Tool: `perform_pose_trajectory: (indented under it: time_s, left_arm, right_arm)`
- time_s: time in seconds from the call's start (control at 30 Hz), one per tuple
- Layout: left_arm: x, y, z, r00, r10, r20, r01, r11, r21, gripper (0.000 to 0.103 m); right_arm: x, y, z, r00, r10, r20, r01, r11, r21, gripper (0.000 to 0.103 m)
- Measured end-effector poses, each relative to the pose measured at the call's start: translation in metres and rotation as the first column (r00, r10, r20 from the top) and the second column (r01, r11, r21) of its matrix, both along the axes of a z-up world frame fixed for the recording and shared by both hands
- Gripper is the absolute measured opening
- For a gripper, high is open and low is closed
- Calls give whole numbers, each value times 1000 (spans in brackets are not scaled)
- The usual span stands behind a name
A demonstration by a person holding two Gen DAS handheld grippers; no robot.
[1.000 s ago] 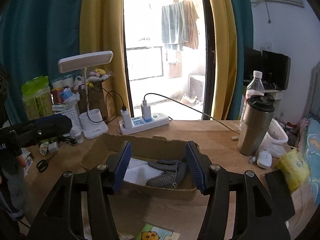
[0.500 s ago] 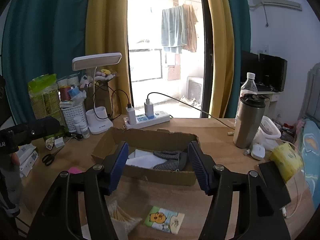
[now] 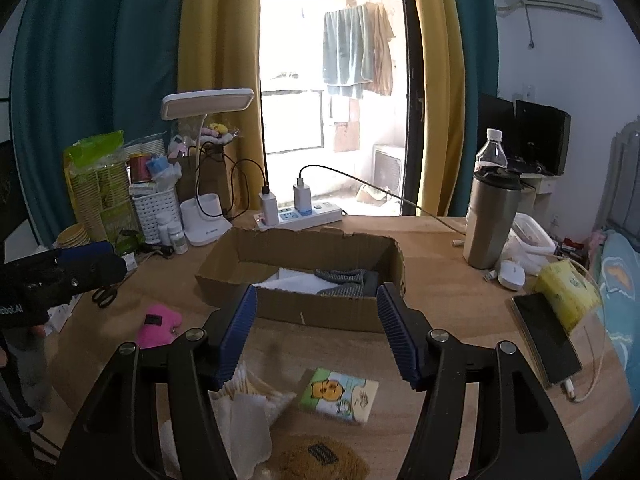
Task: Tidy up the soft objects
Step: 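Move both tools back to the remaining soft items on the desk, then grasp the brown plush keychain with the right tool while the left tool grasps another white wipe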
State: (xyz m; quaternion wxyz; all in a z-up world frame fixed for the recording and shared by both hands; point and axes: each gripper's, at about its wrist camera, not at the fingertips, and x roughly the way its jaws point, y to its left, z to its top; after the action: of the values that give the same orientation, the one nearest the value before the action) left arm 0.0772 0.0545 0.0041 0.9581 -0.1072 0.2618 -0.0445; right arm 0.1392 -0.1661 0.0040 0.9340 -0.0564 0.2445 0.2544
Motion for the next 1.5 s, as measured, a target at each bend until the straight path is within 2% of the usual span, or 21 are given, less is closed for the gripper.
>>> perform_pose_trajectory:
  time_s: [0.37, 0.67, 0.93, 1.3, 1.5]
  left_arm:
    - [-12, -13, -18, 999, -14, -42, 14, 1000, 3, 74]
    - [-13, -36, -48, 990, -64, -130, 65, 998, 3, 74]
    - [-9, -63, -77, 969, -110, -222, 116, 993, 10, 74]
    - [-3, -77, -96, 945, -154, -290, 163, 987, 8, 74]
    - [3, -87, -109, 922, -179, -344, 198, 980, 21, 74]
  right_arm:
    - [-19, -12, -20, 999, -1, -52, 0, 1000, -21, 67]
    - [-28, -21, -49, 992, -3, -127, -2, 999, -40, 68]
    - [-30, -27, -71, 982, -3, -187, -6, 999, -46, 68]
    - [-29, -30, -92, 969, 6, -246, -19, 999, -49, 68]
    - [-26, -33, -100, 961, -1, -276, -11, 999, -41, 68]
